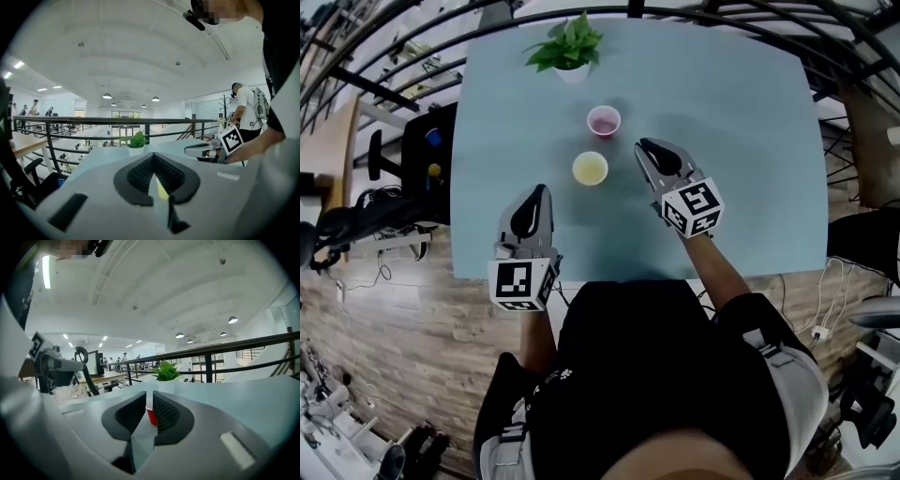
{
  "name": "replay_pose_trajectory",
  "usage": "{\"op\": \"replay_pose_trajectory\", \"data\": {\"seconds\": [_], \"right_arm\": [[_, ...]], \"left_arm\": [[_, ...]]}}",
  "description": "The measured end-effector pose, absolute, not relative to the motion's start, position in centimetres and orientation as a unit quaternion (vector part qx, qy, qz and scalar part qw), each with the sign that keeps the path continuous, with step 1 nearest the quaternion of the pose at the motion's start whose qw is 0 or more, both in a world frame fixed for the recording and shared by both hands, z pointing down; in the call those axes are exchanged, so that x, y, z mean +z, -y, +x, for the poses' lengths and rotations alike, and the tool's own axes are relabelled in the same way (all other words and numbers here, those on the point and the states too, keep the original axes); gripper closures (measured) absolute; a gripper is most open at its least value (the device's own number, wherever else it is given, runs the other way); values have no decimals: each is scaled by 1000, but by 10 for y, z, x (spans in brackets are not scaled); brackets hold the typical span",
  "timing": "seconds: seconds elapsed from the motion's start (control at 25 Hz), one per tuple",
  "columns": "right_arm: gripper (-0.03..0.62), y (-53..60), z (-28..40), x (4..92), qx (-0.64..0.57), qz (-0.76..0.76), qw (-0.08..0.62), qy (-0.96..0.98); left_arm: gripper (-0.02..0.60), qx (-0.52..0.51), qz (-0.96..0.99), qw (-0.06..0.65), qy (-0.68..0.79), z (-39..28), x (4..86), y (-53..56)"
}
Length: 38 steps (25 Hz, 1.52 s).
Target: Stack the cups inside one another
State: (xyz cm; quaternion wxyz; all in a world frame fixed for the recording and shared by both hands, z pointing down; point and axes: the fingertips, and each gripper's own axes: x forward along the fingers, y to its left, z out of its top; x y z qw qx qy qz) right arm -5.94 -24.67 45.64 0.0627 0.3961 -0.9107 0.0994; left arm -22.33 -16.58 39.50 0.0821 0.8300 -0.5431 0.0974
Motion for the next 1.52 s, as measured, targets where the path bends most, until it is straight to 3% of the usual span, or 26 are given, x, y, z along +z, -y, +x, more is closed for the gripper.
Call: {"op": "replay_pose_trajectory", "data": {"seconds": [0.76,1.04,1.52], "right_arm": [[363,298,-109,504,101,372,112,916],[248,318,-122,516,98,372,131,914],[221,327,-135,545,87,361,182,910]], "left_arm": [[589,112,810,86,570,-270,398,166],[589,121,804,93,575,-283,403,169],[589,122,797,100,583,-294,408,170]]}}
